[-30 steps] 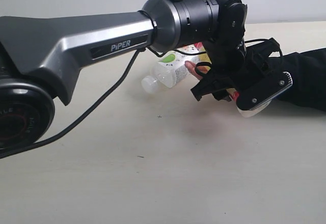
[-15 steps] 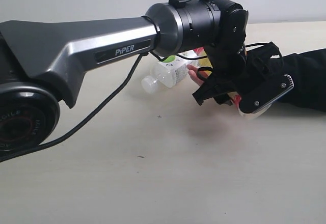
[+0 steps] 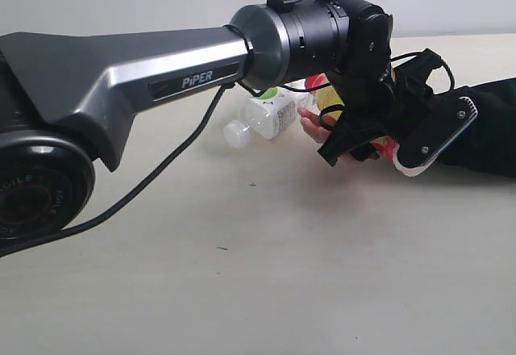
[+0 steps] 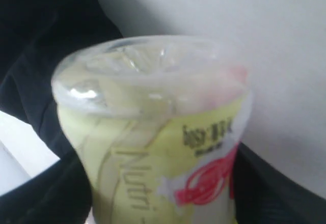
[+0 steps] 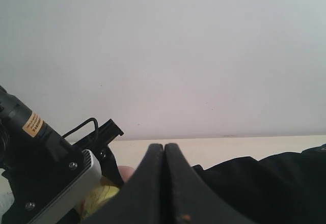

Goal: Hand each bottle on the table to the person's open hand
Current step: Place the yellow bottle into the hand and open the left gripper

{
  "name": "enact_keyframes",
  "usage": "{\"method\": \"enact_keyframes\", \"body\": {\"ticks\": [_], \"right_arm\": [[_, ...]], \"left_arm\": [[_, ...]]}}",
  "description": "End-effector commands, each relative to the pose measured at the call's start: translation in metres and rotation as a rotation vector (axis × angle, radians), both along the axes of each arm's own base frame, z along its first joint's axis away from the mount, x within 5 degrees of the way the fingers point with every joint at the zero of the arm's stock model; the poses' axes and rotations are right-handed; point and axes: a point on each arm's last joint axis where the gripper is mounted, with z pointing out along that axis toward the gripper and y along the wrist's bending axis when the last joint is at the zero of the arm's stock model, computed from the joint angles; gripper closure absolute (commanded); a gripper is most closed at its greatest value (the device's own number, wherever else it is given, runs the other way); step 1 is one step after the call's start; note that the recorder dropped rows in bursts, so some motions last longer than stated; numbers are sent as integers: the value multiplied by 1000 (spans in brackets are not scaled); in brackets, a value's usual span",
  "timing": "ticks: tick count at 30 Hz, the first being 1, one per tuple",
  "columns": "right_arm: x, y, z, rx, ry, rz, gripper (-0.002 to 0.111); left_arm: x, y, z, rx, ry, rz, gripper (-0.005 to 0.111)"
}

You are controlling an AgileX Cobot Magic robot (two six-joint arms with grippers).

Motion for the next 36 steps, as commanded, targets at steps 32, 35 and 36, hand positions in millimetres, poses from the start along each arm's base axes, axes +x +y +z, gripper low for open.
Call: {"method": "enact_keyframes", "body": {"ticks": [32, 35, 36], "right_arm": [[0, -1, 0, -1, -15, -8, 108], [0, -1, 0, -1, -15, -8, 108], [0, -1, 0, -1, -15, -8, 108]], "left_arm": [[-1, 3, 4, 11, 26, 43, 26], [-3, 5, 9, 28, 32, 40, 26], [-3, 6, 12, 27, 29, 46, 26]]}}
